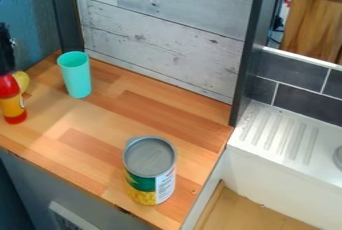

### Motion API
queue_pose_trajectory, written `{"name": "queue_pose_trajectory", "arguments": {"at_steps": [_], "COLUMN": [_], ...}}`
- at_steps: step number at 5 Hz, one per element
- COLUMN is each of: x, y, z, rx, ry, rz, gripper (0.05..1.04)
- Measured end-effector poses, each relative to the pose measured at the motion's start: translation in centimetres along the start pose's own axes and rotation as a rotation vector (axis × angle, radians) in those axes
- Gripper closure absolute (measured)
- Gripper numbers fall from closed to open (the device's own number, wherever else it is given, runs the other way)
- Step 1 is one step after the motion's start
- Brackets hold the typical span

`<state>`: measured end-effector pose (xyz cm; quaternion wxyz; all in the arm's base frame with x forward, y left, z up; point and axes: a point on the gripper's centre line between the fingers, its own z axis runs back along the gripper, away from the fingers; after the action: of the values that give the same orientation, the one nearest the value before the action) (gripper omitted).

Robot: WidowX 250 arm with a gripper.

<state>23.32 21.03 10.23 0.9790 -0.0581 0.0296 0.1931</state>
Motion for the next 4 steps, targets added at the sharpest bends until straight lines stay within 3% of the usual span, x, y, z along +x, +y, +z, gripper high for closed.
{"name": "queue_pose_trajectory", "arguments": {"at_steps": [1, 2, 3, 4], "x": [0.7, 2.5, 4.6, 5.8], "y": [-0.9, -3.1, -5.8, -8.9], "z": [0.9, 4.2, 5.0, 4.8], "rx": [0.025, 0.141, 0.206, 0.219], "ry": [0.001, 0.012, 0.004, -0.023], "rz": [-0.026, -0.141, -0.269, -0.383], "gripper": [0.083, 0.083, 0.083, 0.083]}}
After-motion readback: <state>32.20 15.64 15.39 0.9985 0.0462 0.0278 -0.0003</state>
